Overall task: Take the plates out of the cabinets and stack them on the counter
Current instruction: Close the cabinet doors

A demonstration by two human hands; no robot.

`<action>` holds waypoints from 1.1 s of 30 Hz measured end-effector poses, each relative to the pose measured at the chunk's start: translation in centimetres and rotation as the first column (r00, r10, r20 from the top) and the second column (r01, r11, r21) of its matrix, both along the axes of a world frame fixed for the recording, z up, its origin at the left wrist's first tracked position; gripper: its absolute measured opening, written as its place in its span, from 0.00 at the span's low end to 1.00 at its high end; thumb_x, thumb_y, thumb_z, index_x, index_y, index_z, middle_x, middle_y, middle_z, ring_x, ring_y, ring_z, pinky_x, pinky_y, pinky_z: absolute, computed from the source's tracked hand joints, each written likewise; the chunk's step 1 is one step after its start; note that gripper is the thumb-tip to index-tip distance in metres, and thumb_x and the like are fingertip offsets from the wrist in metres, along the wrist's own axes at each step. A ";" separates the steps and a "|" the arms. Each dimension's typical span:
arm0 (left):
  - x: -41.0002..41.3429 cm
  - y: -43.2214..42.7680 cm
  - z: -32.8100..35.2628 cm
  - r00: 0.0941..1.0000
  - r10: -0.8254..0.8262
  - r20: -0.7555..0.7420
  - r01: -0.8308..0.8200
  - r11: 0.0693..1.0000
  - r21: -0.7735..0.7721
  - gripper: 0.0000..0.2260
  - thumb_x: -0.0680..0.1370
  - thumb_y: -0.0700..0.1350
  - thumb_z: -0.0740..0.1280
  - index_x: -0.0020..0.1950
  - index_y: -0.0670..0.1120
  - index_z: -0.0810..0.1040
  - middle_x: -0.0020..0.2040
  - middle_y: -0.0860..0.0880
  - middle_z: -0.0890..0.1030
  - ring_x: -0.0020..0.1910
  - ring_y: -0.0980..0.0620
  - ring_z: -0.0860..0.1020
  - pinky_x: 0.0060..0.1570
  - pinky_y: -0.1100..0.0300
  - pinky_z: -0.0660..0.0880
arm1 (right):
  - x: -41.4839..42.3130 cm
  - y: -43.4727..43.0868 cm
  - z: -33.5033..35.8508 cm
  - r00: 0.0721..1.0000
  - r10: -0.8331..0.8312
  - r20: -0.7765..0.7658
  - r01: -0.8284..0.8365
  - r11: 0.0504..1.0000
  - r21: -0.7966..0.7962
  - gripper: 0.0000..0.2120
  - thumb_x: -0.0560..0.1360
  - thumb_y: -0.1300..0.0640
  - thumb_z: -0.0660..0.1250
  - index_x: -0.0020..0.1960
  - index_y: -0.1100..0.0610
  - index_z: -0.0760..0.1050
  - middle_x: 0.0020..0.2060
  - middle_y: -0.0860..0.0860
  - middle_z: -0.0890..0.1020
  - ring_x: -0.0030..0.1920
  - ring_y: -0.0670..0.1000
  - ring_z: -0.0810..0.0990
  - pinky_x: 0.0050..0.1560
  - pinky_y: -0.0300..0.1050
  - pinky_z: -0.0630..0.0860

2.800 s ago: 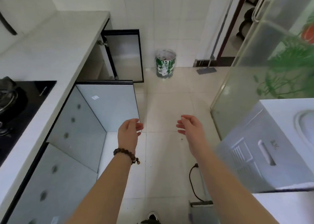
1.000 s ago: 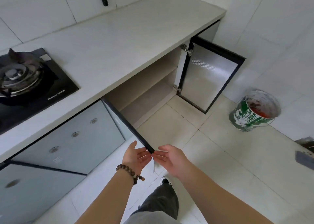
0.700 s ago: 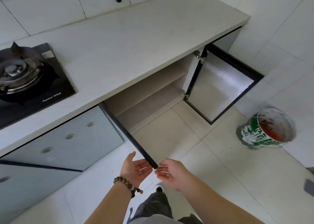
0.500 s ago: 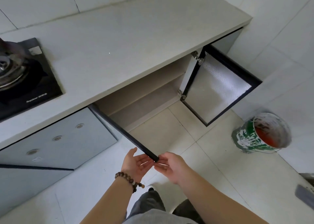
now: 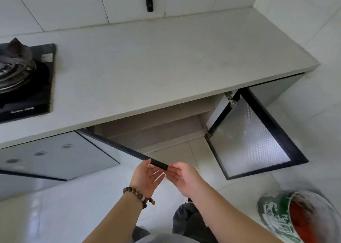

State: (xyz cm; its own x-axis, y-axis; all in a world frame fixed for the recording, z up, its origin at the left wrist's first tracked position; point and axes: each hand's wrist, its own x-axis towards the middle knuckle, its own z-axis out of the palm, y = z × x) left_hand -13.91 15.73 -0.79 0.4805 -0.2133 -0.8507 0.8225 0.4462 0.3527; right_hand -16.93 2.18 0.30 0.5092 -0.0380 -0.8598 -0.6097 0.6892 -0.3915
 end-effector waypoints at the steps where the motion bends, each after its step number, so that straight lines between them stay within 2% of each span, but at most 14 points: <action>1: 0.8 -1.2 0.1 0.999 0.039 0.003 -0.039 0.999 0.004 0.11 0.77 0.46 0.63 0.51 0.39 0.75 0.42 0.41 0.80 0.47 0.43 0.79 0.58 0.49 0.75 | 1.2 -1.2 0.1 0.999 0.040 0.008 -0.040 0.999 0.007 0.08 0.78 0.64 0.58 0.46 0.65 0.75 0.42 0.61 0.83 0.46 0.57 0.82 0.51 0.46 0.78; 5: 3.6 -5.0 0.8 0.984 0.180 -0.001 -0.180 0.984 -0.018 0.13 0.77 0.46 0.63 0.56 0.39 0.75 0.48 0.41 0.79 0.51 0.43 0.78 0.58 0.50 0.75 | 5.9 -4.5 0.6 0.994 0.114 0.000 -0.114 0.993 0.013 0.08 0.78 0.64 0.58 0.45 0.65 0.75 0.45 0.61 0.82 0.46 0.56 0.80 0.50 0.43 0.77; 9: 6.4 -7.6 1.2 0.957 0.290 -0.014 -0.290 0.957 -0.022 0.14 0.77 0.45 0.62 0.57 0.38 0.75 0.49 0.42 0.79 0.52 0.44 0.78 0.54 0.51 0.76 | 9.5 -6.6 0.8 0.987 0.158 0.001 -0.158 0.987 0.003 0.08 0.78 0.64 0.58 0.46 0.64 0.75 0.43 0.59 0.82 0.44 0.54 0.81 0.47 0.42 0.78; 12: 8.4 -9.0 1.3 0.943 0.332 -0.015 -0.332 0.943 -0.023 0.17 0.77 0.44 0.61 0.62 0.36 0.73 0.57 0.41 0.79 0.58 0.43 0.77 0.57 0.49 0.75 | 12.0 -7.8 0.4 0.990 0.140 0.004 -0.140 0.990 -0.003 0.06 0.78 0.64 0.60 0.48 0.64 0.75 0.45 0.58 0.82 0.45 0.54 0.81 0.46 0.42 0.77; 14: 9.7 -9.6 1.4 0.932 0.362 -0.017 -0.363 0.931 -0.043 0.18 0.78 0.44 0.60 0.66 0.36 0.70 0.63 0.41 0.76 0.62 0.43 0.75 0.61 0.48 0.73 | 13.6 -8.3 0.1 0.992 0.123 0.018 -0.123 0.992 0.002 0.05 0.78 0.64 0.60 0.50 0.63 0.75 0.47 0.58 0.81 0.47 0.54 0.81 0.47 0.42 0.77; 18: 12.0 -10.4 1.6 0.916 0.401 -0.010 -0.400 0.912 -0.093 0.20 0.78 0.42 0.57 0.69 0.38 0.66 0.67 0.40 0.72 0.65 0.41 0.72 0.65 0.48 0.69 | 16.1 -8.9 -0.3 0.995 0.091 0.037 -0.090 0.996 -0.011 0.08 0.78 0.64 0.61 0.56 0.64 0.74 0.52 0.59 0.81 0.51 0.55 0.81 0.54 0.45 0.77; 22: 13.9 -11.1 1.8 0.900 0.435 0.008 -0.431 0.894 -0.121 0.15 0.78 0.38 0.56 0.63 0.35 0.69 0.67 0.38 0.72 0.62 0.41 0.73 0.67 0.47 0.68 | 18.2 -9.2 -0.4 0.996 0.069 0.063 -0.070 0.998 0.005 0.10 0.79 0.64 0.60 0.58 0.64 0.73 0.54 0.59 0.81 0.53 0.55 0.80 0.56 0.46 0.76; 28: 16.1 -11.6 1.3 0.882 0.469 0.032 -0.462 0.877 -0.135 0.20 0.78 0.36 0.54 0.70 0.35 0.65 0.68 0.37 0.71 0.66 0.41 0.72 0.67 0.48 0.68 | 20.8 -9.6 -0.4 0.995 0.049 0.089 -0.053 0.997 0.049 0.08 0.78 0.65 0.60 0.56 0.65 0.74 0.53 0.59 0.80 0.55 0.56 0.79 0.59 0.47 0.75; 33: 16.4 -11.7 0.6 0.912 0.408 0.043 -0.401 0.909 -0.110 0.20 0.76 0.35 0.53 0.69 0.38 0.67 0.60 0.39 0.77 0.61 0.43 0.76 0.65 0.49 0.70 | 21.5 -10.2 -0.5 0.993 0.072 0.094 -0.076 0.996 0.043 0.09 0.79 0.65 0.58 0.56 0.65 0.74 0.54 0.61 0.80 0.56 0.57 0.79 0.58 0.47 0.76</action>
State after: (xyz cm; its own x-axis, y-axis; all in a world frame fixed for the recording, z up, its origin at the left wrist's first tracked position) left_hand 2.53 4.03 -0.18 0.5957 -0.0688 -0.8003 0.5414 0.7704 0.3367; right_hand 4.56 -7.98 -0.22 0.5865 0.0414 -0.8089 -0.6224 0.6621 -0.4174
